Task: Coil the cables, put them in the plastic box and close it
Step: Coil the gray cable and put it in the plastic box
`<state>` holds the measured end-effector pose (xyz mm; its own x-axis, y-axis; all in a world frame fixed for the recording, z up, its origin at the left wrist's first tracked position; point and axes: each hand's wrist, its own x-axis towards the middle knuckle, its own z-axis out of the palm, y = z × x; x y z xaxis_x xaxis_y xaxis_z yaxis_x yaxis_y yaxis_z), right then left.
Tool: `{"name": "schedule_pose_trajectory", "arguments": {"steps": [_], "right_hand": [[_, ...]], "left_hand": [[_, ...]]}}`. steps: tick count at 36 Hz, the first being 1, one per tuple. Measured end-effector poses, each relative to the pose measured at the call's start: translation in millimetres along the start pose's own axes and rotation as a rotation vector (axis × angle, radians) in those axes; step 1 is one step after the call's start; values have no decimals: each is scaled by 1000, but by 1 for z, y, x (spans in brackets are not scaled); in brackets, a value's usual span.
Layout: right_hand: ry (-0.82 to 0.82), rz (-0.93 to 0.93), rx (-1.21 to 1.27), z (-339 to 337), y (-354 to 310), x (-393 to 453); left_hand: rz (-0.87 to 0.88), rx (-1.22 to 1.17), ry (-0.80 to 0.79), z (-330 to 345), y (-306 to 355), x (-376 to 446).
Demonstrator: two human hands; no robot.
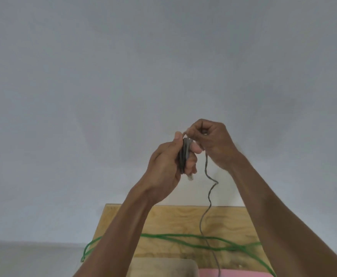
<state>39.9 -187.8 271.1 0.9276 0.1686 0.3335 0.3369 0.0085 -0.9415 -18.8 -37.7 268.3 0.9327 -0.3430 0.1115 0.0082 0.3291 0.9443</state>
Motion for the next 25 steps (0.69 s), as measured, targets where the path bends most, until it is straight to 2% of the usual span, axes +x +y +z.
{"name": "schedule_pose_trajectory", "arguments": {"steps": [4,8,12,18,22,25], "right_hand": [[-82,56,118,21,27,-25],[-94,94,-70,50,45,-54],[-157,74,-243,64,35,-69],[-171,-69,-444,47,8,-66],[-317,-83,-580,38,-3,-63],[-310,-163,-639,29,-15,-51]], "left_hand": [[104,-74,-27,1,15,8],[155,79,21,-4,34,15],[142,90,108,-16,36,20],[178,557,220,-36,23,18],[121,633,187,-33,17,14],[55,653,124,-26,15,12]]}}
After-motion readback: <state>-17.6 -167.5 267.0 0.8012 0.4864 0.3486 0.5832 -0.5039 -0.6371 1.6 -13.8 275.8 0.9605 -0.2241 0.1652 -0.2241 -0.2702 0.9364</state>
